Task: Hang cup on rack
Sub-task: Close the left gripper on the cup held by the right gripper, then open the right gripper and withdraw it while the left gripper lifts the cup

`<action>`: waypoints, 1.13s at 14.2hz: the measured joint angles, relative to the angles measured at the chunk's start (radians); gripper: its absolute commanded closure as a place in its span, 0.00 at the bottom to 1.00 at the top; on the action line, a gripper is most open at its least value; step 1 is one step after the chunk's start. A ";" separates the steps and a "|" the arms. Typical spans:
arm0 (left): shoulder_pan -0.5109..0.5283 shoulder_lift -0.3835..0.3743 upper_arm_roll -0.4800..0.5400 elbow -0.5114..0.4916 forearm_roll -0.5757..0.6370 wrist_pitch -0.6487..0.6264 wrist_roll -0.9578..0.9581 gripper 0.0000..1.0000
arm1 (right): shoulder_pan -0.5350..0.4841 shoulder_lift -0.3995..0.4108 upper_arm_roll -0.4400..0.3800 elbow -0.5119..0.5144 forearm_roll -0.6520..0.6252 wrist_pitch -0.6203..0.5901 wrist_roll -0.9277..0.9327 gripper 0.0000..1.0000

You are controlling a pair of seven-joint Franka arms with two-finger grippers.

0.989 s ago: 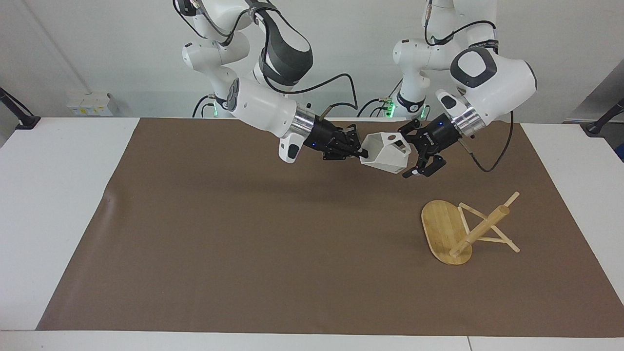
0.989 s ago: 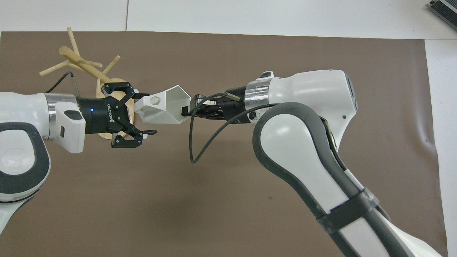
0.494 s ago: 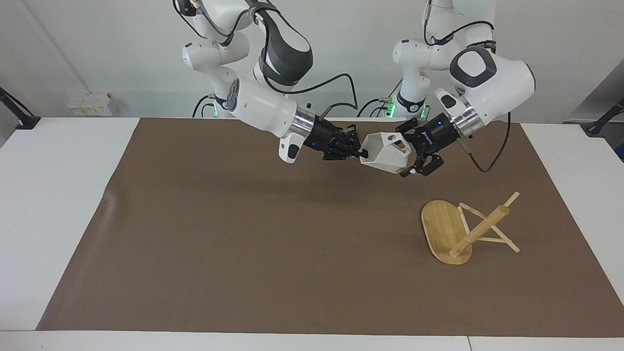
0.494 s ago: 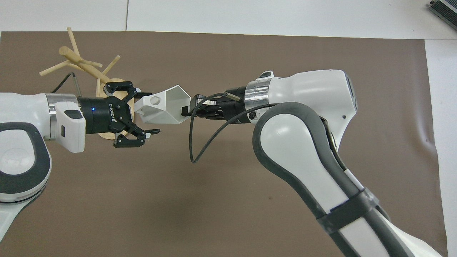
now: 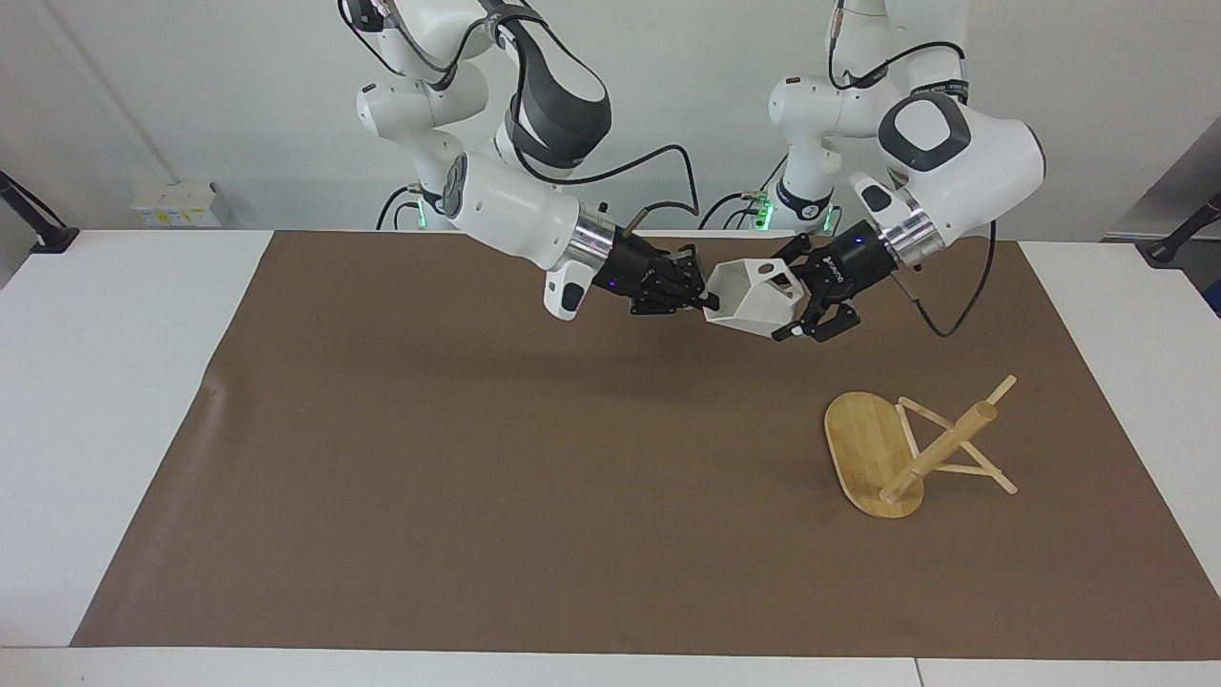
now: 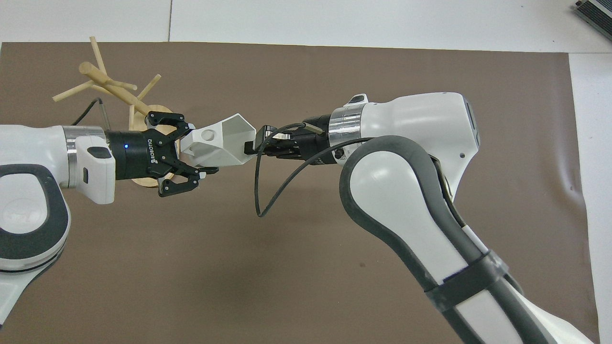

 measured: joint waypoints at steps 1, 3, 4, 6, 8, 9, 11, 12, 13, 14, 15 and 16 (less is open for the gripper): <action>0.000 0.000 0.000 0.000 0.000 0.000 -0.002 1.00 | 0.000 0.000 0.000 0.000 0.000 0.000 0.000 1.00; 0.000 0.000 0.000 0.000 0.000 0.000 -0.008 1.00 | 0.000 0.000 -0.001 0.000 0.000 0.000 0.000 1.00; -0.001 0.000 0.000 0.000 0.000 0.000 -0.010 1.00 | 0.000 0.000 -0.001 0.000 0.000 0.000 0.000 1.00; -0.001 0.000 0.000 0.000 0.000 0.000 -0.012 1.00 | 0.000 0.000 -0.001 0.001 0.000 0.000 0.000 1.00; -0.001 0.000 0.000 0.000 0.000 0.000 -0.013 1.00 | 0.001 0.000 -0.001 0.001 -0.002 0.001 0.000 0.76; -0.001 0.000 0.000 -0.001 0.000 0.000 -0.015 1.00 | 0.001 0.000 -0.001 0.002 -0.007 0.002 0.000 0.56; -0.001 0.001 0.004 -0.001 0.000 0.004 -0.024 1.00 | 0.005 0.000 0.001 0.007 -0.019 0.002 0.000 0.00; -0.001 0.001 0.007 -0.001 0.000 0.008 -0.026 1.00 | 0.006 0.000 0.003 0.007 -0.022 0.002 0.001 0.00; -0.001 0.001 0.009 -0.001 0.000 0.012 -0.033 1.00 | 0.006 0.000 0.004 0.007 -0.022 0.002 0.001 0.00; 0.000 0.002 0.011 -0.001 0.000 0.017 -0.050 1.00 | 0.006 0.000 0.003 0.008 -0.022 0.003 0.001 0.00; 0.000 0.002 0.012 -0.002 -0.001 0.020 -0.070 1.00 | 0.005 0.000 0.003 0.008 -0.022 0.003 0.001 0.00; 0.001 0.002 0.013 -0.003 0.000 0.026 -0.085 1.00 | 0.005 0.000 0.003 0.008 -0.022 0.004 0.001 0.00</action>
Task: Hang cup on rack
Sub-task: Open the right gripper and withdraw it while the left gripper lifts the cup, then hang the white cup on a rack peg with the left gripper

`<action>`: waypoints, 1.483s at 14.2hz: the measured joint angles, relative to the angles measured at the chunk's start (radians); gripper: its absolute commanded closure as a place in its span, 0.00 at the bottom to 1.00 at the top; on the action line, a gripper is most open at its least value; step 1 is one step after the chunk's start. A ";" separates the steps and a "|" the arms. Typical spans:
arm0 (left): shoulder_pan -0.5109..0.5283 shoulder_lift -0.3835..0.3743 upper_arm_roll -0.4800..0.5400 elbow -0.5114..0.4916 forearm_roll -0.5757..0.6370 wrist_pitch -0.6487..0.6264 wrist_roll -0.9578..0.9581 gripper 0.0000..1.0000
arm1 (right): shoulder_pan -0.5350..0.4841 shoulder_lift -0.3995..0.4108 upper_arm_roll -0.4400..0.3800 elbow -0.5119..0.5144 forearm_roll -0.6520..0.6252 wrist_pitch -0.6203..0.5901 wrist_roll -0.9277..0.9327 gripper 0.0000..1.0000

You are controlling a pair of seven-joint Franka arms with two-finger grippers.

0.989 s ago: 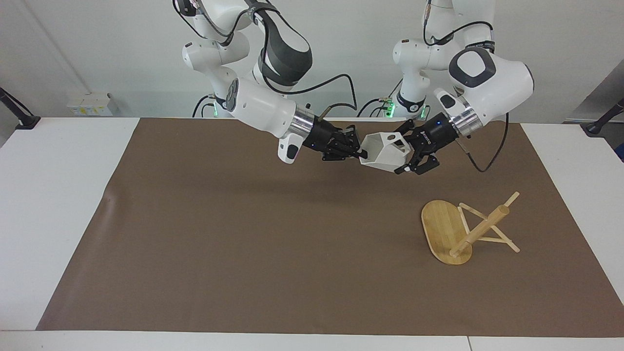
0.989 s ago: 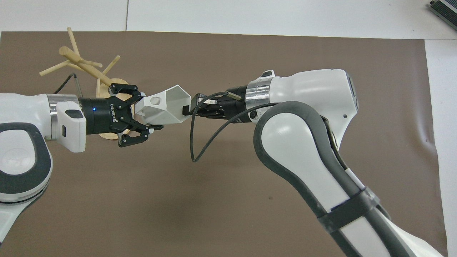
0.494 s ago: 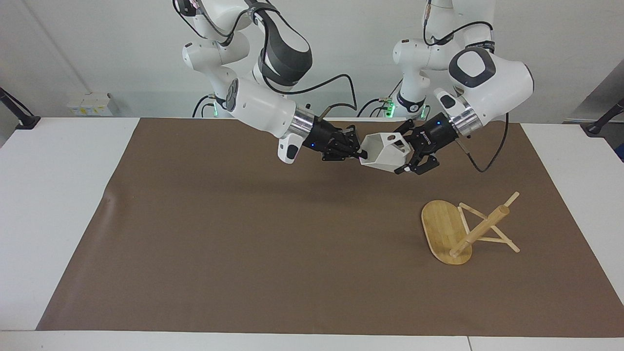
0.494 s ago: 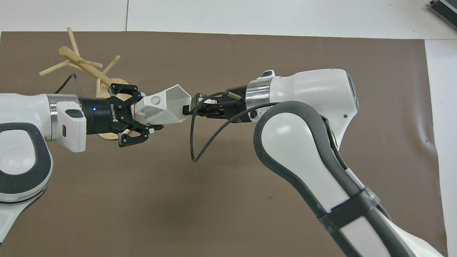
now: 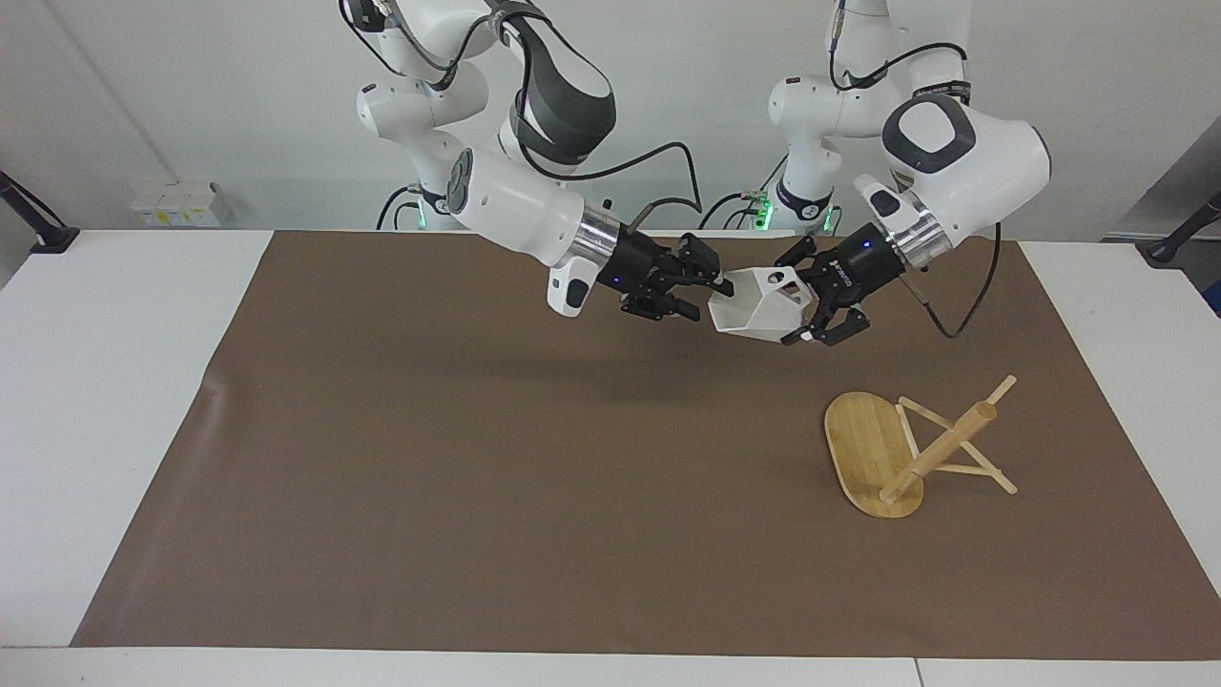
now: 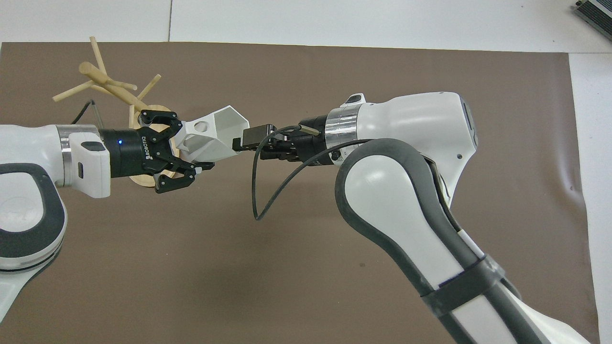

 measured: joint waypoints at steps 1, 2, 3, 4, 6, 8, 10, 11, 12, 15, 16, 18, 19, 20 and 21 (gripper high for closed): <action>0.003 0.000 0.000 -0.001 0.000 0.011 -0.011 1.00 | 0.000 0.001 -0.001 0.000 -0.001 0.010 0.002 0.00; 0.007 0.001 0.003 -0.004 0.000 0.045 -0.031 1.00 | -0.001 0.002 -0.001 0.000 -0.001 0.010 0.002 0.00; 0.009 0.004 0.006 -0.008 0.000 0.076 -0.053 1.00 | -0.001 0.002 -0.001 0.000 -0.001 0.010 0.002 0.00; 0.010 0.007 0.009 -0.014 0.000 0.101 -0.071 1.00 | -0.001 0.002 -0.001 0.001 -0.001 0.010 0.002 0.00; 0.011 0.012 0.010 -0.026 -0.001 0.151 -0.109 1.00 | -0.001 0.001 -0.005 0.004 -0.012 0.010 0.002 0.00; 0.012 0.012 0.010 -0.042 -0.001 0.211 -0.151 1.00 | -0.005 -0.002 -0.011 0.008 -0.092 0.010 0.002 0.00; 0.012 0.013 0.010 -0.062 -0.001 0.262 -0.194 1.00 | -0.018 -0.012 -0.012 0.015 -0.207 0.010 0.002 0.00; 0.012 0.013 0.011 -0.070 -0.001 0.280 -0.219 1.00 | -0.027 -0.020 -0.012 0.017 -0.266 0.010 0.003 0.00; 0.012 0.013 0.011 -0.076 -0.001 0.296 -0.243 1.00 | -0.036 -0.030 -0.013 0.017 -0.333 0.010 0.003 0.00; 0.013 0.013 0.011 -0.087 -0.001 0.329 -0.301 1.00 | -0.084 -0.059 -0.015 0.016 -0.512 0.007 0.006 0.00; 0.013 0.013 0.011 -0.090 -0.001 0.340 -0.314 1.00 | -0.111 -0.070 -0.016 0.015 -0.534 -0.004 0.006 0.00; 0.013 0.017 0.011 -0.094 0.000 0.365 -0.330 1.00 | -0.184 -0.092 -0.019 0.007 -0.550 -0.033 0.006 0.00; 0.013 0.023 0.011 -0.095 0.007 0.379 -0.342 1.00 | -0.230 -0.103 -0.020 0.004 -0.551 -0.051 0.006 0.00; 0.014 0.029 0.011 -0.095 0.024 0.390 -0.366 1.00 | -0.269 -0.114 -0.021 0.002 -0.551 -0.079 0.006 0.00; 0.014 0.033 0.011 -0.095 0.058 0.396 -0.404 1.00 | -0.304 -0.126 -0.022 0.002 -0.551 -0.116 0.006 0.00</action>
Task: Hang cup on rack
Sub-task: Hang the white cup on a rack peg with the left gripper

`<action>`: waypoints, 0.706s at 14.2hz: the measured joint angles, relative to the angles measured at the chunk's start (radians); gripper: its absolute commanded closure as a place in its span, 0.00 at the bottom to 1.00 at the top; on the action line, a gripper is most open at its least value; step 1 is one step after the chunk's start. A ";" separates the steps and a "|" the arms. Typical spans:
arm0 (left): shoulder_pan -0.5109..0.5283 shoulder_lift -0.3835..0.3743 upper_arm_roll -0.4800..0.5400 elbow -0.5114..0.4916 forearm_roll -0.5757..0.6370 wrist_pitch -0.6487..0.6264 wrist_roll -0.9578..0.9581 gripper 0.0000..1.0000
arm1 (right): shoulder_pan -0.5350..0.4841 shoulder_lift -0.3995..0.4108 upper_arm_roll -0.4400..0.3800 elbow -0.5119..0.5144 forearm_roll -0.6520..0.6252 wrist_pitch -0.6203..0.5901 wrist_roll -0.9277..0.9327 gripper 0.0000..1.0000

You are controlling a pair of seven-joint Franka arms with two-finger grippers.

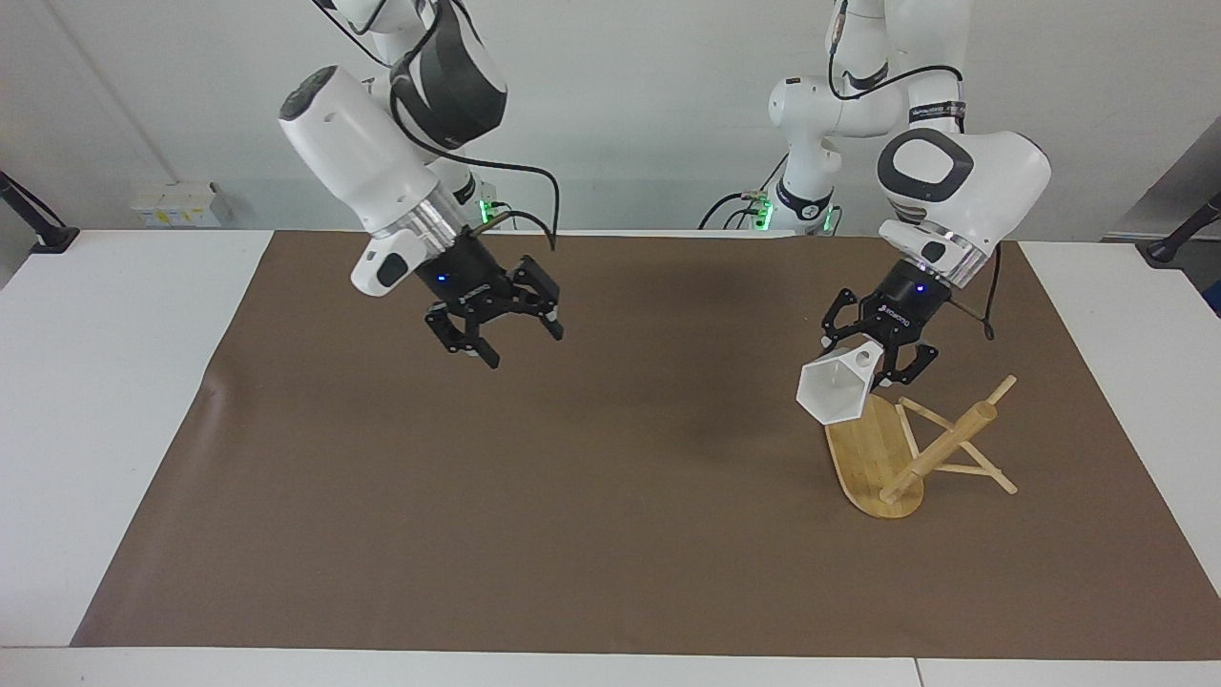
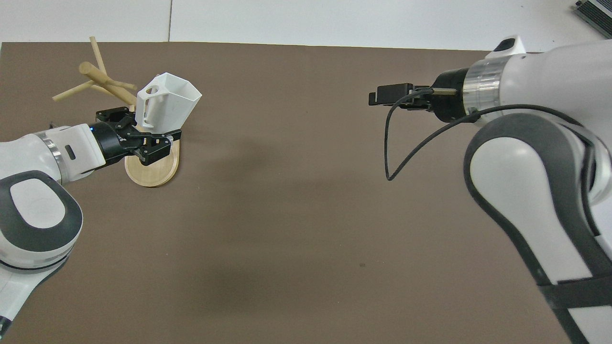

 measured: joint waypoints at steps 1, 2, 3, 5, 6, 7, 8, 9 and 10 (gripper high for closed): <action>0.000 0.003 0.000 0.000 0.043 0.004 -0.052 1.00 | -0.030 -0.013 -0.001 0.000 0.000 -0.031 0.000 0.00; 0.000 0.005 -0.001 0.002 0.091 0.006 -0.117 1.00 | -0.057 -0.028 -0.001 -0.001 -0.001 -0.059 0.000 0.00; 0.000 0.005 -0.001 0.005 0.127 0.007 -0.172 1.00 | -0.076 -0.042 -0.001 -0.001 -0.010 -0.080 0.000 0.00; 0.000 0.007 -0.004 0.010 0.182 0.008 -0.276 1.00 | -0.097 -0.073 -0.001 -0.002 -0.098 -0.116 0.000 0.00; 0.000 0.009 -0.004 0.015 0.192 0.008 -0.308 1.00 | -0.101 -0.088 0.000 -0.002 -0.154 -0.133 0.000 0.00; 0.000 0.012 -0.004 0.020 0.194 0.008 -0.325 1.00 | -0.105 -0.103 -0.001 -0.002 -0.206 -0.148 0.000 0.00; 0.000 0.017 -0.004 0.025 0.194 0.009 -0.337 1.00 | -0.113 -0.117 -0.001 -0.002 -0.246 -0.165 0.000 0.00; 0.000 0.024 -0.003 0.030 0.194 0.009 -0.352 1.00 | -0.124 -0.130 -0.001 -0.002 -0.286 -0.181 0.000 0.00; 0.000 0.030 -0.003 0.033 0.194 0.011 -0.367 1.00 | -0.139 -0.144 -0.001 -0.002 -0.323 -0.199 0.000 0.00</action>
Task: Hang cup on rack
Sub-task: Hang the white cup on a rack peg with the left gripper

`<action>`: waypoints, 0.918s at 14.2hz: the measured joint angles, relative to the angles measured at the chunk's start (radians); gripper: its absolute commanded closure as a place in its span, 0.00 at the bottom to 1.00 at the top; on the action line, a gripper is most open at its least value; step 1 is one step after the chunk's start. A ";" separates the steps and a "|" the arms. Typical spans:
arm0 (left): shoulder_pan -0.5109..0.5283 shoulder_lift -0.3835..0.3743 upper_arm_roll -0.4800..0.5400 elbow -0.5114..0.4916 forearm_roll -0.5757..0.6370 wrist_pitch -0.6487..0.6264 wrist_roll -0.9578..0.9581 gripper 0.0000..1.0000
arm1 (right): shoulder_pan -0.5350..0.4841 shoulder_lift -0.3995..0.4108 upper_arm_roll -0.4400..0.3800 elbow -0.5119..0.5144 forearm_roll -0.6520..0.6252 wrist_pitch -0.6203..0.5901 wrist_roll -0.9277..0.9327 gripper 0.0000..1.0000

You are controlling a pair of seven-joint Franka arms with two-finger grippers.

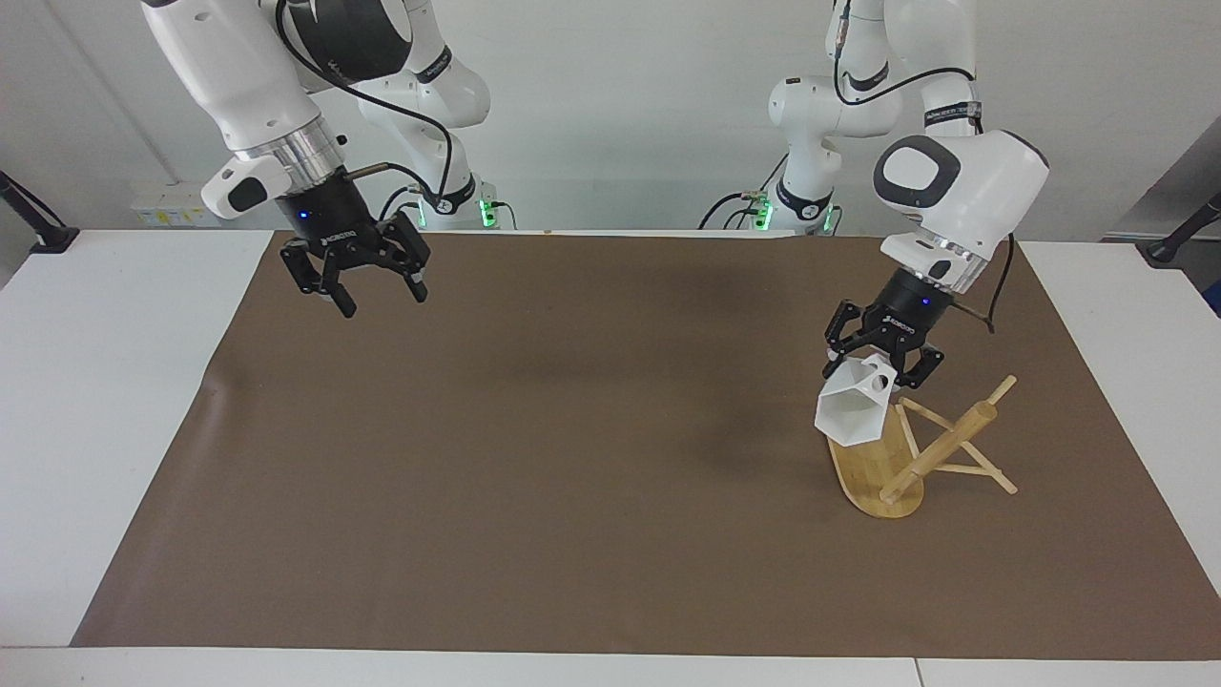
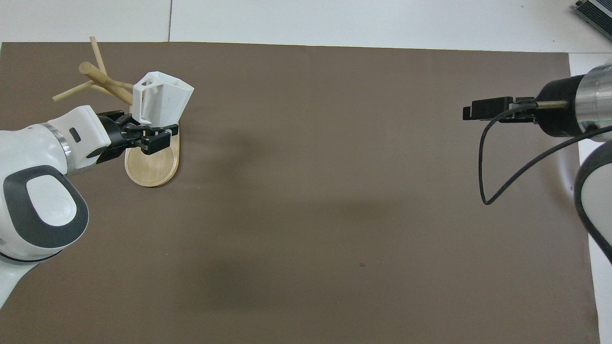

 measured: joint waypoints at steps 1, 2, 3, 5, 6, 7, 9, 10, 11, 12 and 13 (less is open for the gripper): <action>0.000 0.004 0.000 0.002 0.000 0.001 -0.014 1.00 | -0.013 -0.011 -0.001 0.000 -0.032 -0.016 0.000 0.00; 0.000 0.008 0.000 0.005 0.000 0.001 -0.029 1.00 | -0.022 -0.019 -0.004 0.001 -0.066 -0.034 0.000 0.00; 0.000 0.011 0.000 0.008 0.000 0.001 -0.042 1.00 | -0.026 -0.025 -0.011 0.002 -0.104 -0.056 0.000 0.00; 0.001 0.022 0.002 0.017 0.001 0.002 -0.059 1.00 | -0.029 -0.029 -0.026 0.006 -0.187 -0.096 0.000 0.00; 0.005 0.028 0.003 0.021 0.001 0.003 -0.065 1.00 | -0.029 -0.029 -0.030 0.006 -0.217 -0.113 0.000 0.00; 0.009 0.033 0.006 0.026 0.001 0.004 -0.069 1.00 | -0.029 -0.029 -0.034 0.006 -0.234 -0.131 0.000 0.00; 0.029 0.043 0.008 0.035 0.001 0.005 -0.083 1.00 | -0.028 -0.029 -0.041 0.007 -0.257 -0.165 -0.025 0.00; 0.041 0.047 0.009 0.040 0.001 0.005 -0.093 1.00 | -0.028 -0.029 -0.046 0.009 -0.267 -0.179 -0.055 0.00; 0.049 0.050 0.009 0.043 0.001 0.005 -0.106 1.00 | -0.029 -0.030 -0.054 0.016 -0.268 -0.200 -0.077 0.00; 0.053 0.052 0.009 0.046 0.002 0.005 -0.122 1.00 | -0.029 -0.030 -0.063 0.025 -0.268 -0.227 -0.090 0.00; 0.055 0.054 0.009 0.048 0.002 0.005 -0.143 1.00 | -0.029 -0.031 -0.071 0.032 -0.265 -0.254 -0.094 0.00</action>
